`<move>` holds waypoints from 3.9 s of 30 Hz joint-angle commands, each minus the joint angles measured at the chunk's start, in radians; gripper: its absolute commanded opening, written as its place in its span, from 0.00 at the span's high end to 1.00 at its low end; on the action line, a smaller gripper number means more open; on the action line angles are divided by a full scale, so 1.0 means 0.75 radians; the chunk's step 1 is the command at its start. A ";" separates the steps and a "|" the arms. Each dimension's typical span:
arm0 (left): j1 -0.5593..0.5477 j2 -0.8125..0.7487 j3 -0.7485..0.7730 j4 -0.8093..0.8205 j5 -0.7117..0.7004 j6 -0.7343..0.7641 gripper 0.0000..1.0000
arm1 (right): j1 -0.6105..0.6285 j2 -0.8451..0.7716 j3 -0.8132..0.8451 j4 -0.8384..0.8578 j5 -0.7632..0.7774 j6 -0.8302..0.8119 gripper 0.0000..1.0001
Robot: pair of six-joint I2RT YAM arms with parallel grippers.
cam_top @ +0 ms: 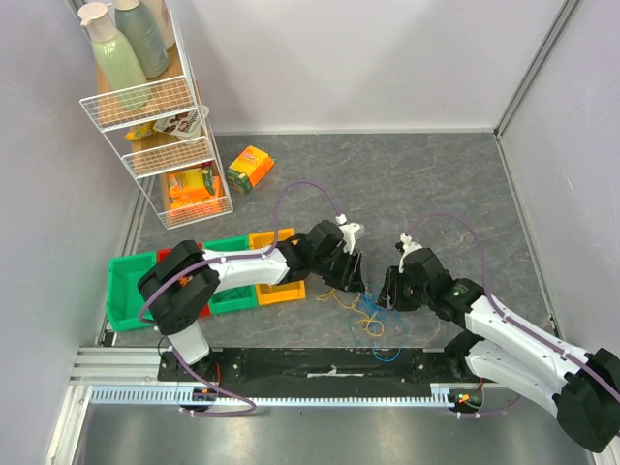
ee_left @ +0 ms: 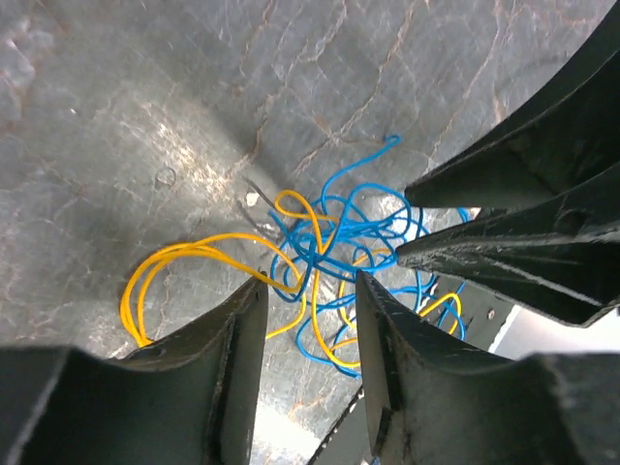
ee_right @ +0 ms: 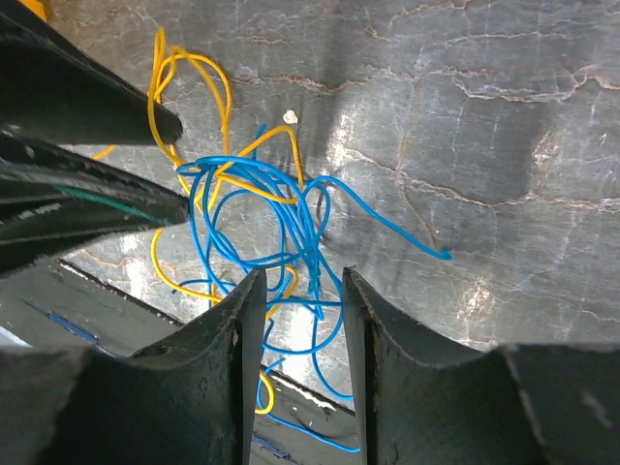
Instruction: Untangle the cables
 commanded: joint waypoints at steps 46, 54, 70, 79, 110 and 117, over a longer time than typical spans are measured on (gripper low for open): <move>-0.004 -1.039 0.183 -0.083 -0.089 0.246 0.98 | -0.311 -0.014 0.230 0.187 -0.464 -0.329 0.21; -0.004 -1.078 0.254 -0.100 -0.051 0.209 0.98 | -0.070 0.194 0.087 0.547 -0.431 -0.087 0.26; -0.004 -1.315 0.342 -0.077 0.040 0.252 0.98 | -0.353 0.426 0.097 0.257 0.319 0.101 0.93; -0.004 -1.293 0.275 -0.040 0.041 0.250 0.98 | -0.399 0.141 0.203 0.246 -0.115 -0.273 0.54; -0.006 -1.248 0.246 0.005 0.109 0.191 0.98 | 0.430 0.117 0.289 0.963 -0.354 -0.091 0.87; -0.004 -1.270 0.263 -0.105 -0.017 0.197 0.98 | 0.436 0.105 0.846 -0.004 0.778 -0.310 1.00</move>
